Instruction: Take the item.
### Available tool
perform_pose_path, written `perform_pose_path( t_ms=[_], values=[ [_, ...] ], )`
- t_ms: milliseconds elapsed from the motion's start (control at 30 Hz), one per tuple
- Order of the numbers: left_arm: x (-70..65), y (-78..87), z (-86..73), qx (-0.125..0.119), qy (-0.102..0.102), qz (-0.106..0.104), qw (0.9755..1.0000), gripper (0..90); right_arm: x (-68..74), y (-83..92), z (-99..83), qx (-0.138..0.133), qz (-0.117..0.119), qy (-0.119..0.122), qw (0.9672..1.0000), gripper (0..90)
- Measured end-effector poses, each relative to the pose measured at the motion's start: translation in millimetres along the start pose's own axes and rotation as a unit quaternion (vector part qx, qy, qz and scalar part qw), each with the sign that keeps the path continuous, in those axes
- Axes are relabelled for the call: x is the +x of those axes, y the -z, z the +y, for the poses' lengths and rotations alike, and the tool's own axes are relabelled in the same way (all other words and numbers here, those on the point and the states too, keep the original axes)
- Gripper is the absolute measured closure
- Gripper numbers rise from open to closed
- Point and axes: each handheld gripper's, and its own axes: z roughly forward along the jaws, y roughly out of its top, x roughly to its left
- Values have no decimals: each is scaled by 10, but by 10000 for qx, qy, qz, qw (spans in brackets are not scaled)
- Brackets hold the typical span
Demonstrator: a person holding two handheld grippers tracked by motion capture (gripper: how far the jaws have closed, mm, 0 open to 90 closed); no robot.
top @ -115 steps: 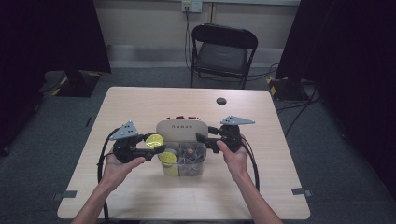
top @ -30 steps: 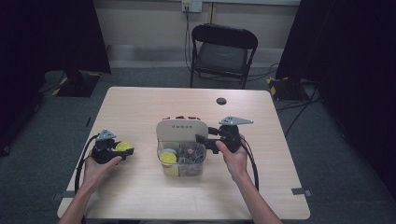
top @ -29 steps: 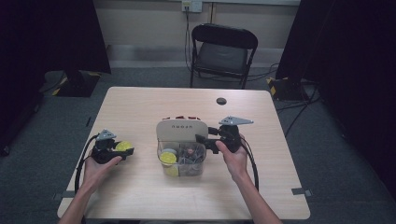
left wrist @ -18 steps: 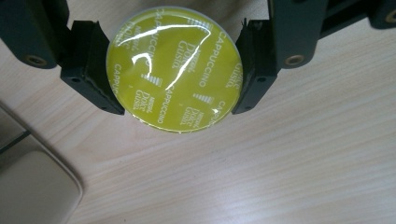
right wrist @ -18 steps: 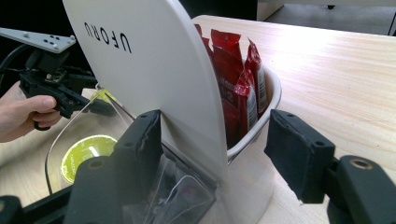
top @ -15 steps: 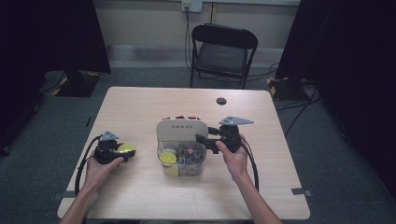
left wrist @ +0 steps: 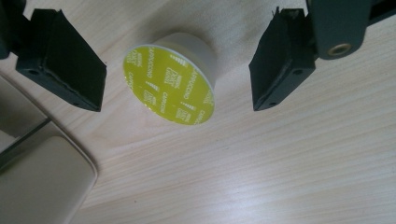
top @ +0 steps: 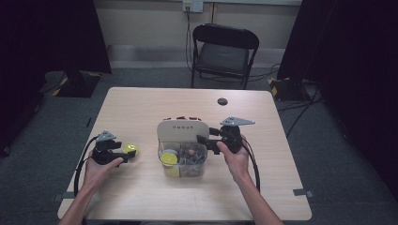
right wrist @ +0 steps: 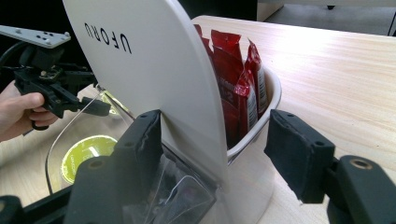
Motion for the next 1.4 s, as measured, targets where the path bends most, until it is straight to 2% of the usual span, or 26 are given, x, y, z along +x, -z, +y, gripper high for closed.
perform_pose_path(
  t_ms=[300, 400, 500, 633, 733, 800, 867, 967, 1033, 1067, 1100, 1233, 1400],
  values=[
    [-75, 191, -40, -84, 31, -13, 10000, 171, -2, 9, -1, -4, -14, -2, 10000, 359],
    [-81, 243, -104, 27, -23, 73, 10000, 172, -12, 17, 0, -11, -3, -17, 10000, 358],
    [-83, 293, -163, 22, 11, 140, 9999, 173, -9, 27, 3, -27, -22, -13, 10000, 359],
    [-89, 339, -287, 131, -49, 286, 9995, 176, -14, 36, 9, -50, -22, -24, 10000, 359],
    [-64, 292, -369, 225, -9, 418, 9989, 170, -10, 36, 20, -66, -21, -14, 10000, 357],
    [-67, 238, -401, 487, -133, 634, 9967, 164, 2, 34, 33, -85, -22, -8, 10000, 354],
    [-70, 187, -429, 622, -194, 740, 9951, 167, 12, 33, 45, -119, -40, -10, 9999, 327],
    [-50, 181, -438, 546, -208, 820, 9949, 155, 13, 22, 43, -124, -105, -12, 9999, 262],
    [-54, 170, -478, 354, -134, 834, 9958, 140, 4, 32, 48, -149, -131, -57, 9998, 238],
    [-54, 170, -478, 354, -134, 834, 9958, 126, 4, 32, 48, -149, -131, -57, 9998, 238],
    [-47, 160, -509, 220, -135, 833, 9962, 126, 4, 44, 53, -160, -135, -58, 9998, 229],
    [-36, 158, -502, 281, -158, 890, 9955, 84, 26, 99, 85, -220, -154, 16, 9996, 215],
    [-36, 160, -502, 284, -167, 917, 9952, 82, 69, 132, 120, -288, -146, 117, 9994, 256]
  ],
)
